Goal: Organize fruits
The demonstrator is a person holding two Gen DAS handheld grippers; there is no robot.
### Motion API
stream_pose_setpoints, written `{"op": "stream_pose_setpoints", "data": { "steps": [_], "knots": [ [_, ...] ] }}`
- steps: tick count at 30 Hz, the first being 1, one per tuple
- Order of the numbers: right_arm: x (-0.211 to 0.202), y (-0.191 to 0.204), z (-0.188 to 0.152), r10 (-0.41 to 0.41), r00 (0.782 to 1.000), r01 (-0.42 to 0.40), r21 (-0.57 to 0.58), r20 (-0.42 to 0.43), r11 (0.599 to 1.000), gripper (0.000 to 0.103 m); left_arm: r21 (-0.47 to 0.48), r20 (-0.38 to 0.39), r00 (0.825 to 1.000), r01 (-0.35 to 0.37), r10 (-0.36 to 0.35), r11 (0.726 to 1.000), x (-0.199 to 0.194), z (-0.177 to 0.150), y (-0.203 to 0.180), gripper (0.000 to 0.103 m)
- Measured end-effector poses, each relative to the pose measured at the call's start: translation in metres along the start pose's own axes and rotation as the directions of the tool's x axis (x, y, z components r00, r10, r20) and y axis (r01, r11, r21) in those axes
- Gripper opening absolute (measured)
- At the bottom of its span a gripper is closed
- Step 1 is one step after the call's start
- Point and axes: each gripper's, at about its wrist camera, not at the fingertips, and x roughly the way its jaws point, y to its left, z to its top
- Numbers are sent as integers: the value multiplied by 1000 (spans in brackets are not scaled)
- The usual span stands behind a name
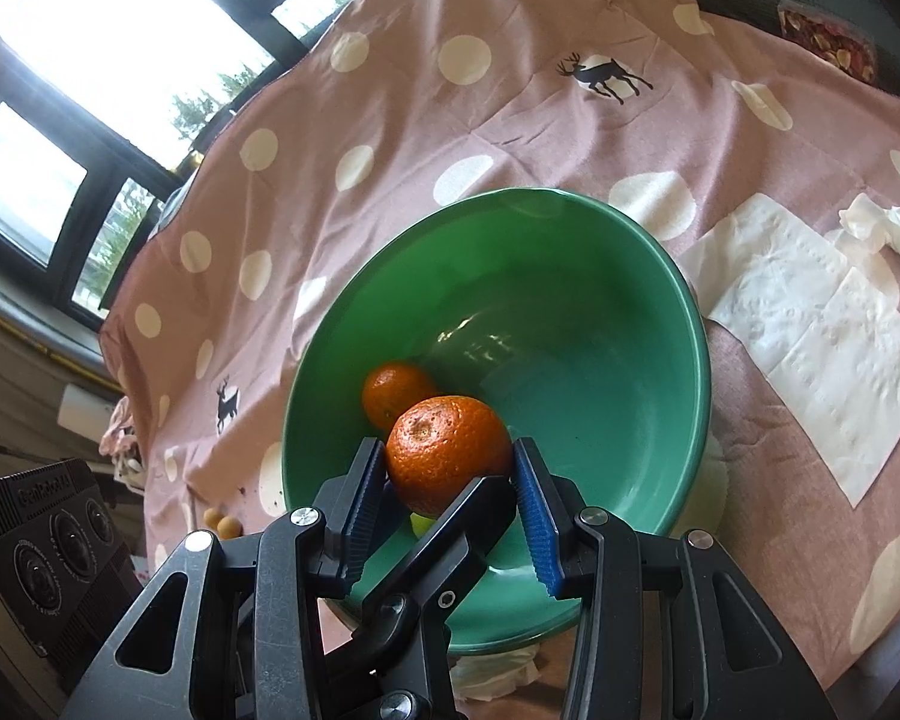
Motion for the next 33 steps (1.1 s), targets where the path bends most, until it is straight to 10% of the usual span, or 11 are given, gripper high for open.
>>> {"op": "stream_pose_setpoints", "data": {
  "steps": [17, 27, 33],
  "knots": [
    [-19, 27, -6, 61, 994, -52, -94, 95, 994, 46, -114, 121, 973, -183, 197, 976, -87, -10, 37, 69],
    [-1, 86, -27, 202, 978, -208, -240, -51, 948, 46, -431, 76, 884, -388, 461, 815, -182, -59, 132, 70],
    [27, 125, -51, 176, 969, -226, -329, -174, 917, 46, -523, -19, 891, -395, 454, 755, -180, -98, 164, 68]
  ]
}}
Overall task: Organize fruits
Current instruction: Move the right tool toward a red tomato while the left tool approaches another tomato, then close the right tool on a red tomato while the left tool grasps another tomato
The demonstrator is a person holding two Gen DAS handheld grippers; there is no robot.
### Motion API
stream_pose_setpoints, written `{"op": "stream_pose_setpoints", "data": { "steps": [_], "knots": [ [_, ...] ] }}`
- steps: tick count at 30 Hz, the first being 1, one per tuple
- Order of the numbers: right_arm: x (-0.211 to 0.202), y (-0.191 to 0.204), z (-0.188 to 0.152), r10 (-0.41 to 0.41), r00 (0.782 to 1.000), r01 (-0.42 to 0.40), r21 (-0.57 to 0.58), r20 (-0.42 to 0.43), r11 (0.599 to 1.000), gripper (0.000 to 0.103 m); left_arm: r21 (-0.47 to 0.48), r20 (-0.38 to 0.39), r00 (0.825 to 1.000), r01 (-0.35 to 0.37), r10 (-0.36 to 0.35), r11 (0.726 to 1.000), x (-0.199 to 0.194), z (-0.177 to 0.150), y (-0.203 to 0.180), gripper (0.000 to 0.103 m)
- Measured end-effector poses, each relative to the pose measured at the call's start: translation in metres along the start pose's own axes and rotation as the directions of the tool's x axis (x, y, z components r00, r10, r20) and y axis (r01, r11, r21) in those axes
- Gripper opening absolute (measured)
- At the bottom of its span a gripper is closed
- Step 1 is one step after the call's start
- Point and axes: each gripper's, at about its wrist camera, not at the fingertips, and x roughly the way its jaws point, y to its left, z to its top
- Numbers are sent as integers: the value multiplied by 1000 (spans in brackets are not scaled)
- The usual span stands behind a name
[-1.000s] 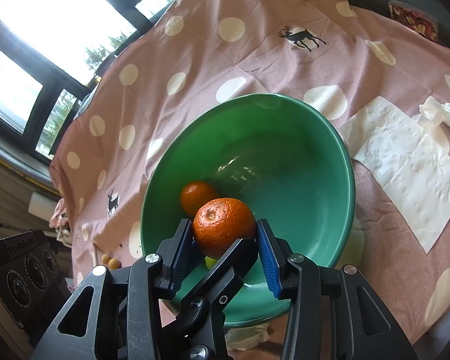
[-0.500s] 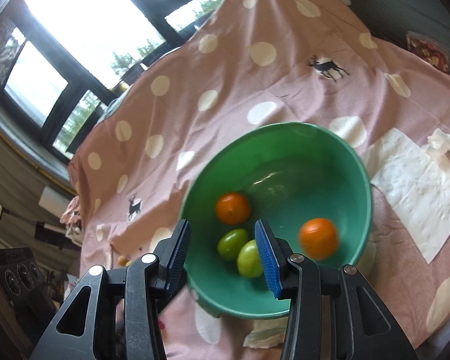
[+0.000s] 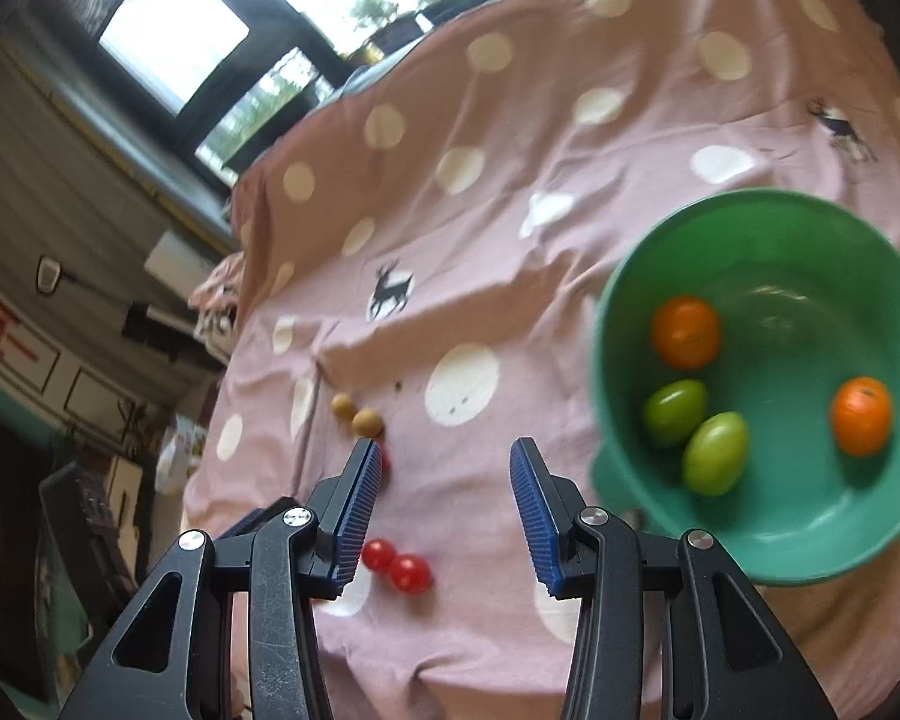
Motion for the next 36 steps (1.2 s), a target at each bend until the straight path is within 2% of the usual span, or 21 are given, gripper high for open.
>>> {"op": "stream_pose_setpoints", "data": {
  "steps": [4, 8, 11, 15, 19, 25, 28, 31, 36],
  "knots": [
    [23, 14, -7, 9, 997, -11, -28, -77, 1000, 46, 11, -46, 999, -6, 7, 1000, 15, -8, 7, 56],
    [29, 18, -12, 14, 994, -18, -42, -104, 999, 46, -24, -100, 995, 18, -20, 1000, 32, -11, 8, 40],
    [30, 17, -15, 17, 994, -21, -35, -110, 999, 46, -21, -133, 991, 15, -18, 1000, 42, -13, 3, 35],
    [29, 13, -15, 20, 993, -22, -19, -114, 1000, 46, -22, -165, 986, 23, -27, 999, 51, -17, -2, 35],
    [31, 15, -18, 15, 991, -20, -37, -131, 999, 46, -16, -157, 988, 9, -11, 1000, 53, -18, -4, 28],
    [38, 20, -22, 2, 987, -14, -71, -162, 997, 46, -19, -101, 995, -14, 12, 1000, 48, -14, -1, 27],
    [43, 23, -25, -2, 983, -15, -95, -184, 995, 46, -53, -53, 999, -8, 5, 999, 36, -8, 10, 27],
    [51, 29, -30, -6, 977, -21, -124, -215, 992, 46, -92, -22, 999, -31, 29, 995, 28, -3, 23, 28],
    [73, 46, -42, -61, 961, 4, -205, -271, 979, 46, -143, 15, 999, -28, 30, 989, 18, 2, 37, 28]
  ]
}}
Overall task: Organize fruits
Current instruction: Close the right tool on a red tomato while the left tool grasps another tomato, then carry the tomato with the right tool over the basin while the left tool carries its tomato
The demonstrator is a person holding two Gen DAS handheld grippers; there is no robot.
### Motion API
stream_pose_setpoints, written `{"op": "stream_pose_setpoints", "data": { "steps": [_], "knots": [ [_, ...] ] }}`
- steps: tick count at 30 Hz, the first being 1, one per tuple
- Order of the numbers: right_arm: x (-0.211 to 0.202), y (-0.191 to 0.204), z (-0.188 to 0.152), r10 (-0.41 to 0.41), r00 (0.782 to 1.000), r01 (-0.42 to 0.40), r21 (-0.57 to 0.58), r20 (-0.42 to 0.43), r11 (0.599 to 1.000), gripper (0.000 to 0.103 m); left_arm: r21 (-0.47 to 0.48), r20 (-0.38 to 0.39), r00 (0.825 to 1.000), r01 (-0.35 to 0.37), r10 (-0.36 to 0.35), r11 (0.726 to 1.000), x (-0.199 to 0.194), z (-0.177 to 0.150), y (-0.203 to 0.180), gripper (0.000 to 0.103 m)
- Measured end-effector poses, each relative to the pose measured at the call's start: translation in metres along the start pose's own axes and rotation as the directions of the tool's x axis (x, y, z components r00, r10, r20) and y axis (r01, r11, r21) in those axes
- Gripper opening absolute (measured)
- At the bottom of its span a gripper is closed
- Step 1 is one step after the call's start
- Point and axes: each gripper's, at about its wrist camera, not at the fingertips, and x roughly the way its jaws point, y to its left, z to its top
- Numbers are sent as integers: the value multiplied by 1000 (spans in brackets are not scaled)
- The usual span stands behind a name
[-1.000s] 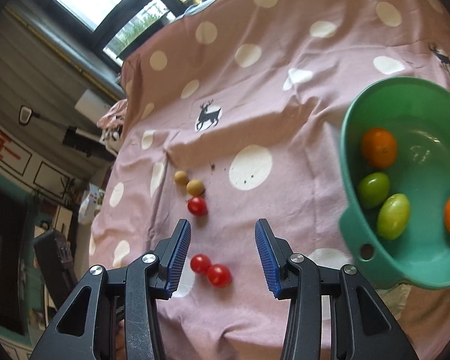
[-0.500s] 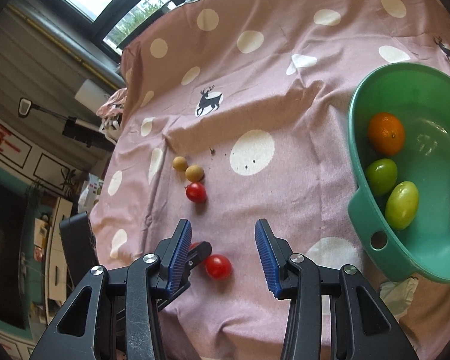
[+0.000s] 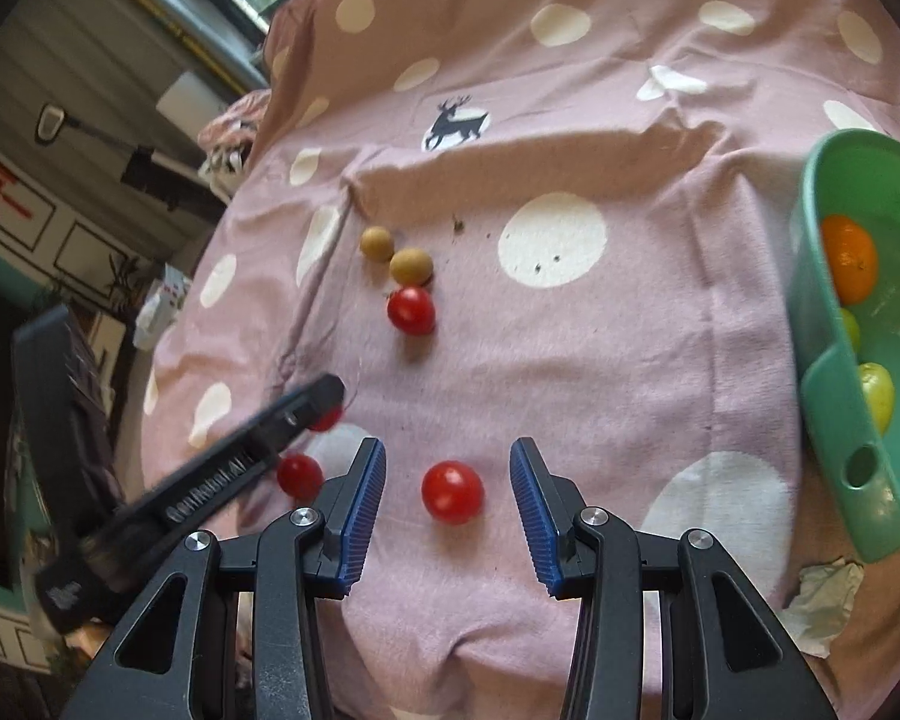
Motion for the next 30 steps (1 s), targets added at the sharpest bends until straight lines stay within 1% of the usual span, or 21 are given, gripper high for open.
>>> {"op": "stream_pose_setpoints", "data": {
  "steps": [6, 9, 14, 19, 21, 22, 24, 30],
  "knots": [
    [24, 14, -4, -75, 995, 71, -66, -66, 995, 46, -6, 43, 999, -11, 11, 1000, -10, 3, 4, 28],
    [32, 19, -8, -95, 991, 86, -103, -89, 991, 46, -8, 54, 999, -5, 6, 1000, -12, 4, 4, 28],
    [37, 24, -11, -138, 986, 123, -145, -97, 982, 46, -9, 75, 997, -6, 7, 1000, -17, 5, 5, 28],
    [44, 27, -15, -194, 975, 173, -179, -108, 968, 45, -13, 88, 996, -4, 5, 1000, -21, 6, 7, 28],
    [46, 28, -15, -200, 974, 177, -189, -108, 966, 38, -11, 95, 995, 1, 0, 1000, -23, 6, 7, 28],
    [48, 29, -15, -204, 973, 180, -193, -110, 965, 37, -10, 98, 995, 3, -2, 1000, -24, 6, 7, 28],
    [48, 30, -15, -223, 970, 199, -208, -100, 958, 31, -7, 102, 995, 6, -5, 1000, -25, 5, 6, 28],
    [47, 29, -12, -218, 972, 197, -198, -88, 960, 30, 7, 115, 993, 8, -9, 1000, -27, 5, 2, 28]
  ]
}}
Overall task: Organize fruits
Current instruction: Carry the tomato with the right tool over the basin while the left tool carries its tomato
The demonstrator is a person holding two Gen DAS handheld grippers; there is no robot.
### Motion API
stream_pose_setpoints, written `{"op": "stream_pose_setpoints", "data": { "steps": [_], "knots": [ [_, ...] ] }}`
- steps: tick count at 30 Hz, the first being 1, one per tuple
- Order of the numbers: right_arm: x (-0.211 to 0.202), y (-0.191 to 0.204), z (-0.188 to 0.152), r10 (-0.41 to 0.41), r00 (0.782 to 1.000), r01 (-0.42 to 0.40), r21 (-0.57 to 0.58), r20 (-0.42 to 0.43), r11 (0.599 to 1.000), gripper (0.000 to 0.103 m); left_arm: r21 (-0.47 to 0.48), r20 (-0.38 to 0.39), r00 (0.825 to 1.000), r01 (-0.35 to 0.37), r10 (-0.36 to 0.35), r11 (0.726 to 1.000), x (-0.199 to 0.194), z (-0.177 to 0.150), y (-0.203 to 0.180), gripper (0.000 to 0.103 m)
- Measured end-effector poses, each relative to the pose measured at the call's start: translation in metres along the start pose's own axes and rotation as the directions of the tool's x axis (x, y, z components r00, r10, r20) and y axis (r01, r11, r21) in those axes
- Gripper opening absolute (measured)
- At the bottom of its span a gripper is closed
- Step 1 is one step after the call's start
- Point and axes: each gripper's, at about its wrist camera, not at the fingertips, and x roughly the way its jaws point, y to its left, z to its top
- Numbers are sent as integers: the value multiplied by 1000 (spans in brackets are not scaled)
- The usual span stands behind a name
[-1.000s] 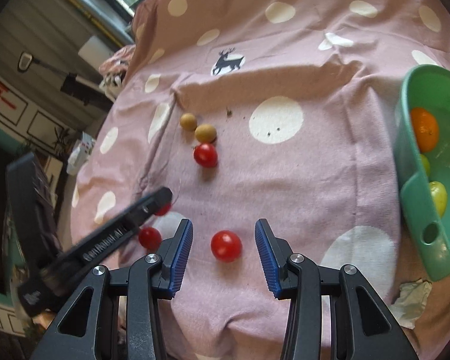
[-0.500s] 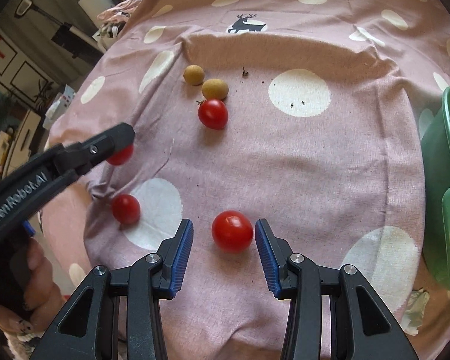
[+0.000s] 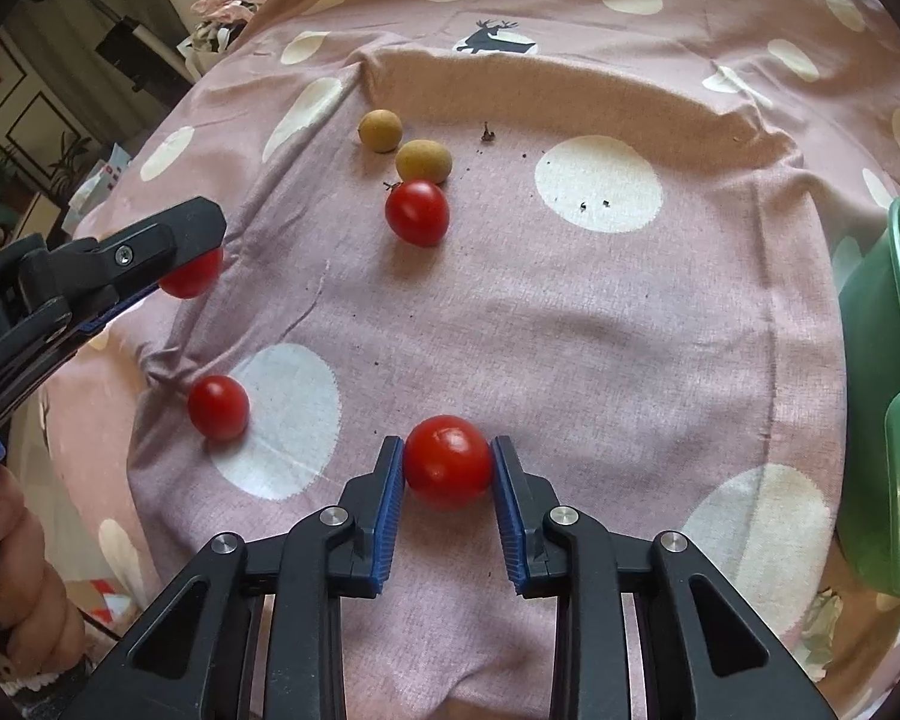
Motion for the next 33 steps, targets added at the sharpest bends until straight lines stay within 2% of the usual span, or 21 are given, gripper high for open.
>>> {"op": "stream_pose_setpoints", "data": {
  "steps": [6, 10, 14, 17, 21, 26, 33],
  "knots": [
    [-17, -10, -1, 34, 997, -37, 47, 64, 998, 30, 28, 6, 1000, 17, -18, 999, -3, -2, -8, 28],
    [-34, -19, -3, 49, 990, -62, 95, 132, 994, 30, 36, -2, 996, 90, -90, 995, -7, -3, -16, 28],
    [-55, -29, -4, 58, 975, -89, 138, 217, 986, 30, 76, 17, 996, 82, -83, 994, -11, -6, -31, 28],
    [-72, -39, -3, 86, 953, -141, 173, 290, 975, 30, 90, 12, 993, 120, -121, 989, -11, -8, -42, 28],
    [-97, -54, -8, 9, 916, -109, 229, 402, 967, 30, 151, 45, 990, 127, -136, 980, -18, -10, -63, 28],
    [-118, -77, -17, -35, 879, -120, 291, 476, 949, 30, 216, 69, 980, 166, -185, 962, -22, -12, -92, 28],
    [-142, -110, -31, -107, 825, -140, 384, 555, 913, 30, 346, 67, 969, 202, -239, 916, -21, -20, -146, 28]
  ]
}}
